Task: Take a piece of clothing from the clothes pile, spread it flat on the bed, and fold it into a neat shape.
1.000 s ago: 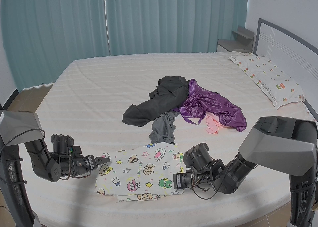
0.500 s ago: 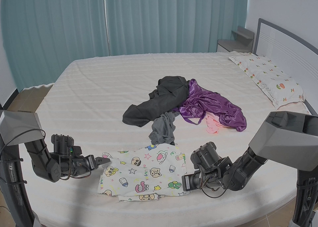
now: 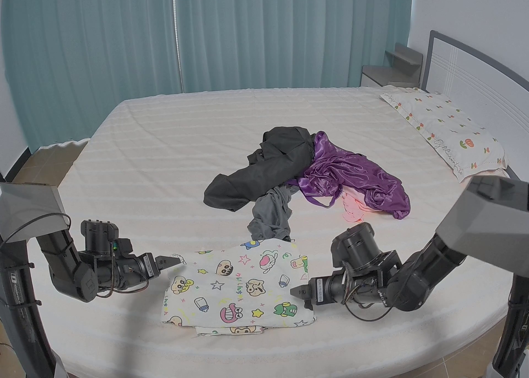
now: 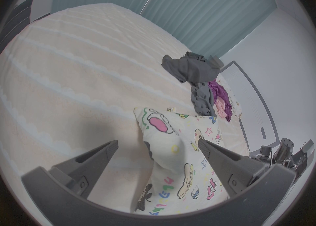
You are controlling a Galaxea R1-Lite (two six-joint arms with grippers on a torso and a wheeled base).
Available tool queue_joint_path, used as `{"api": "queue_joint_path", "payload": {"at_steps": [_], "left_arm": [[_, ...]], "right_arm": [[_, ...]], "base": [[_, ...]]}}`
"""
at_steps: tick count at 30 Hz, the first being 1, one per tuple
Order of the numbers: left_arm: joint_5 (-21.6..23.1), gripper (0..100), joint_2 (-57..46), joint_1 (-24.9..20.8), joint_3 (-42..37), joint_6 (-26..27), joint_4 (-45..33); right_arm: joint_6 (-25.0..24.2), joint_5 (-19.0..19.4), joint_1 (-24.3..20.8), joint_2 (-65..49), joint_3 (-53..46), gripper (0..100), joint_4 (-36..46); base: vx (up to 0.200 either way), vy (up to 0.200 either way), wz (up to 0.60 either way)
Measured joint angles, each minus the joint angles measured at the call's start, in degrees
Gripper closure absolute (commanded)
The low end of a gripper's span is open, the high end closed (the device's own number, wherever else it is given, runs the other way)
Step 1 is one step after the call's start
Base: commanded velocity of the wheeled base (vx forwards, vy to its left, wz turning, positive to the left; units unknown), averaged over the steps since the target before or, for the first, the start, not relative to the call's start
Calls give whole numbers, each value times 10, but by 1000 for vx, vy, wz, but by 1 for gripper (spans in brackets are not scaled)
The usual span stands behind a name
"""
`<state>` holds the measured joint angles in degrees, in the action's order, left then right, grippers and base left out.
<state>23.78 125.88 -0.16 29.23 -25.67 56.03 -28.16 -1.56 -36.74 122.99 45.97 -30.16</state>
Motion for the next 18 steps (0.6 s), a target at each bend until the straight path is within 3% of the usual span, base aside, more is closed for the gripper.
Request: {"api": "queue_joint_path", "payload": {"at_steps": [6, 18], "left_arm": [[-3, 0, -70, 6, -39, -7, 6], [-39, 0, -372, 14, -146, -10, -18]], "right_arm": [[-8, -29, 19, -111, -47, 0, -4], [-12, -116, 35, -389, -176, 0, 9]], "base": [[0, 0, 0], [0, 0, 0]]}}
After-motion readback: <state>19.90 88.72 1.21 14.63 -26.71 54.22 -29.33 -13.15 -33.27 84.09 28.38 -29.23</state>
